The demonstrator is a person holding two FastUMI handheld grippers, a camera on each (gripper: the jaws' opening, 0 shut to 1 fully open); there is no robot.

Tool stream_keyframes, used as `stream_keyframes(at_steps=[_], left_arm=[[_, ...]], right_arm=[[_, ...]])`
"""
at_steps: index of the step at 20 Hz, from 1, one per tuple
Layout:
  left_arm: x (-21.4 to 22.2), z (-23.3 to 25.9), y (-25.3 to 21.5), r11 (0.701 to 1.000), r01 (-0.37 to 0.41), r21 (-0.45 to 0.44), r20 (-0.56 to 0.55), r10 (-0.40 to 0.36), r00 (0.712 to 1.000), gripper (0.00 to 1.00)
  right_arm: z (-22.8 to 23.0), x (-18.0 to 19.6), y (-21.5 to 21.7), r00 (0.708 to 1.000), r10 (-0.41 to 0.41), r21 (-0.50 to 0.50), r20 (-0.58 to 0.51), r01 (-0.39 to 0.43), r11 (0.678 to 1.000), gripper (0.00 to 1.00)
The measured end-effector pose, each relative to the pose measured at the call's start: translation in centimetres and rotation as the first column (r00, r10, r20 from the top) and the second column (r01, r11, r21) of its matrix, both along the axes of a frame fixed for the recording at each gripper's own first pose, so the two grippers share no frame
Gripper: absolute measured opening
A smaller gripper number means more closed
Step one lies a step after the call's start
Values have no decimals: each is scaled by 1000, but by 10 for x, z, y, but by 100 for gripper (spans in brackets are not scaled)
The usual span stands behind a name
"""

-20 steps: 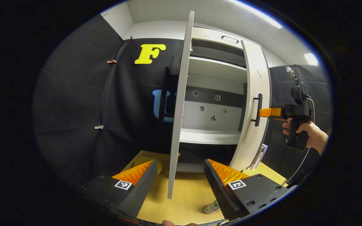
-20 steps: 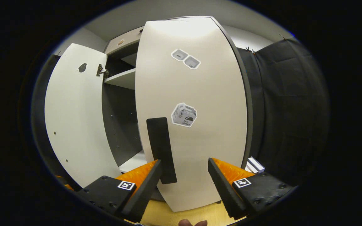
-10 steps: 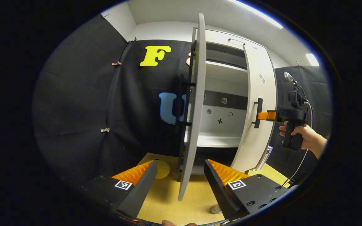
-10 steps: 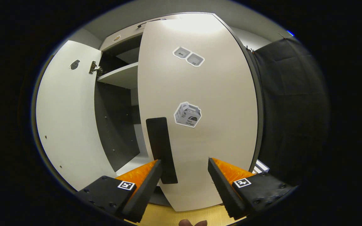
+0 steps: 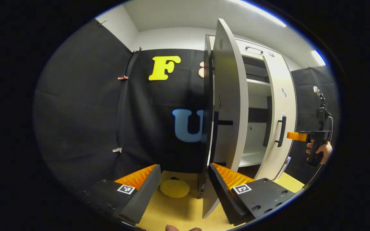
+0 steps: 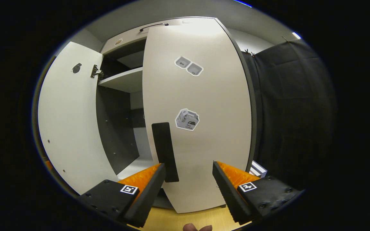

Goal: Grasp the bottle in the cabinet with the left hand and place it on the coaster, then close the right door with the right hand and the left door with the left hand.

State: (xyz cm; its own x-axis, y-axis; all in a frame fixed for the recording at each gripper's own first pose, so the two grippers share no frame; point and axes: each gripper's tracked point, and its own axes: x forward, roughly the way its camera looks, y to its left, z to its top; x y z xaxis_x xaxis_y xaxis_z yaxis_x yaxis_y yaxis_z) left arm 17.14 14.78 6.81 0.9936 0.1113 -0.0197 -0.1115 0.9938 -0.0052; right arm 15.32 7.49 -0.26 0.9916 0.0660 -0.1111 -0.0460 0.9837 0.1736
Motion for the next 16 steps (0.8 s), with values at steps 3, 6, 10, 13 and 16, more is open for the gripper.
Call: stream_keyframes(at_steps=[3,6,10,13,16], left_arm=[[15,7,-2,1000,-3,-7,6,3,1000,94],[26,8,-10,1000,3,-30,1,-3,1000,95],[27,13,-24,1000,2,16,0,-2,1000,92],[28,9,-31,1000,-4,2,-13,4,1000,92],[32,13,-42,1000,-3,-4,-21,3,1000,89]], right_arm=[[2,-23,-15,1000,-19,-40,7,19,999,98],[-1,-43,-34,999,-42,-70,1,42,997,97],[-6,-63,-64,997,-78,-77,-15,77,994,98],[-11,-72,-81,995,-96,-68,-38,93,993,98],[-14,-76,-93,994,-96,-79,-47,93,993,97]])
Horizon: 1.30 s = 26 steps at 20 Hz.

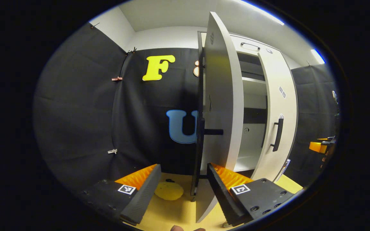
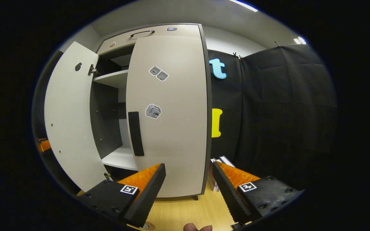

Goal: Grasp the bottle in the cabinet with the left hand and place it on the coaster, then close the right door with the right hand and the left door with the left hand.

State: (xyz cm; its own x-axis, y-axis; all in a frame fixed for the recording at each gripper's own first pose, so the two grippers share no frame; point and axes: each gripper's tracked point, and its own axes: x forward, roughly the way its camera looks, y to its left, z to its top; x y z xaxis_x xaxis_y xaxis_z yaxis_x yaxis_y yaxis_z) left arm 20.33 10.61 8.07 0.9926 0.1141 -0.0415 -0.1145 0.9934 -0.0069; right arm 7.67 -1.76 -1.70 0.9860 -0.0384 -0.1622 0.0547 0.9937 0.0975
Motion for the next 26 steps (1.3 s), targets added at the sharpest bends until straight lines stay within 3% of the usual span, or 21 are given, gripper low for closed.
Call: stream_keyframes(at_steps=[7,8,9,10,17,22,26], left_arm=[[14,-3,-54,998,62,-22,-10,-62,998,97],[17,-3,-61,997,69,-28,-11,-69,998,93],[19,-3,-66,997,73,-34,-13,-74,997,97],[21,-3,-71,996,73,-42,-13,-73,997,93],[37,-10,-103,989,79,-122,-28,-83,996,93],[54,-11,-136,980,146,-138,-39,-153,987,94],[73,-9,-155,981,147,-125,-34,-152,988,94]], right_arm=[[-13,-6,-13,999,13,-7,-35,-13,1000,98],[-13,-8,-16,999,13,-7,-36,-13,1000,98],[-14,-10,-19,999,13,-4,-37,-13,1000,97],[-15,-11,-23,999,11,1,-40,-11,1000,97],[-20,-17,-50,998,-9,37,-57,11,999,97],[-21,-20,-66,998,-21,42,-56,24,999,97],[-25,-22,-78,997,-34,48,-64,37,998,97]])
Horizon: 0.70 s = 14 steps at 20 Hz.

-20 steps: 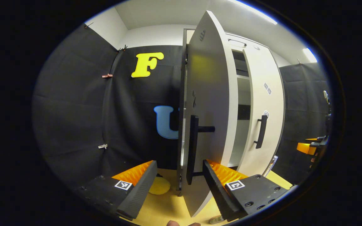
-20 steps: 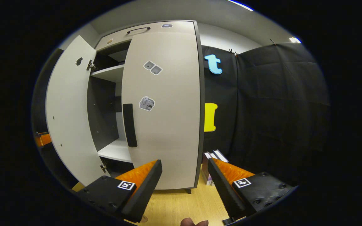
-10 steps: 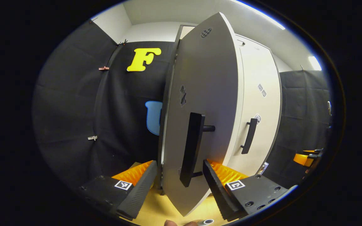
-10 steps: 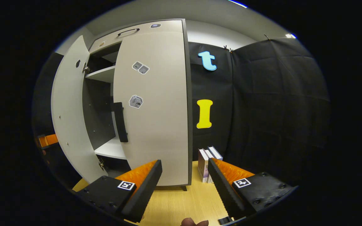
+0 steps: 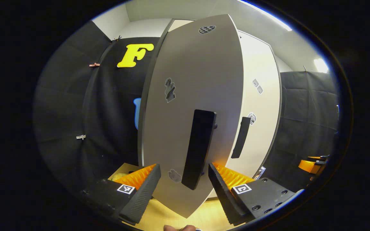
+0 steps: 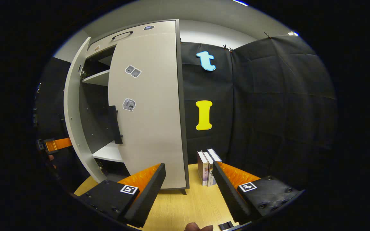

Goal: Grasp the bottle in the cabinet with the left hand and place it on the coaster, then close the right door with the right hand and the left door with the left hand.

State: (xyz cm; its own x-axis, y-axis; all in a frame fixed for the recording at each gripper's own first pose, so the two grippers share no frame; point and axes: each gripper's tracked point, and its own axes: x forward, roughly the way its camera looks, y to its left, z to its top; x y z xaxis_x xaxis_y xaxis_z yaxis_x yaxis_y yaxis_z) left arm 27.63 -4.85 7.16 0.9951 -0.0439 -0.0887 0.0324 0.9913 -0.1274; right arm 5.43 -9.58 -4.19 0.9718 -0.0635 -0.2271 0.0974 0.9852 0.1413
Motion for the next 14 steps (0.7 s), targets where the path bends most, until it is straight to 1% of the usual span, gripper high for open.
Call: stream_keyframes(at_steps=[1,2,3,4,7,14], left_arm=[[6,-1,-5,1000,2,1,-1,-2,1000,95],[12,0,-8,1000,5,4,-3,-5,1000,92],[17,0,-12,1000,3,13,-5,-3,1000,92],[22,1,-12,1000,-5,30,2,5,1000,95],[34,1,-20,997,-16,70,4,16,1000,95],[60,2,-35,994,-28,102,13,26,1000,94]], right_arm=[[0,-1,-3,1000,-2,0,-1,2,1000,97],[0,0,-6,1000,-6,0,-1,6,1000,97],[0,-1,-9,1000,-9,-1,0,9,1000,97],[0,-1,-11,1000,-11,-1,0,11,1000,97],[-1,0,-15,1000,-12,-1,0,12,1000,98],[1,1,-13,1000,7,-2,7,-7,1000,98]])
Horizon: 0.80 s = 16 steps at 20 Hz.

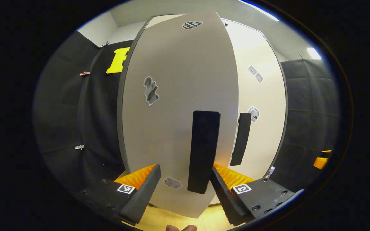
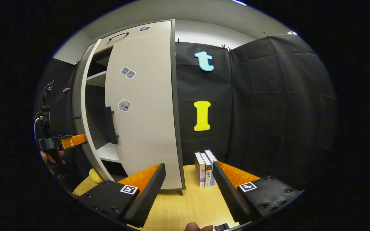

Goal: Grasp the bottle in the cabinet with the left hand and place it on the coaster, then close the right door with the right hand and the left door with the left hand.

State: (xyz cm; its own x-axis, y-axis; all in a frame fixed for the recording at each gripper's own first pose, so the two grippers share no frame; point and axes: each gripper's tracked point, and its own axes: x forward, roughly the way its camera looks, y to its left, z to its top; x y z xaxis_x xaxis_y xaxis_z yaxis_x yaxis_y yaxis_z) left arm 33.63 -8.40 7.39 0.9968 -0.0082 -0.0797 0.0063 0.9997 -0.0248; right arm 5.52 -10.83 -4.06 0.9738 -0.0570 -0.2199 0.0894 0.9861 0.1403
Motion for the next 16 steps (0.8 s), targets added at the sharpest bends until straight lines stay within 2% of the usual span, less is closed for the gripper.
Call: stream_keyframes(at_steps=[8,16], left_arm=[[19,0,-8,1000,-6,21,11,6,1000,92],[-7,4,-7,1000,25,-8,30,-24,999,95]], right_arm=[[7,4,11,999,36,-22,15,-36,999,98],[21,8,25,997,60,-31,41,-58,998,98]])
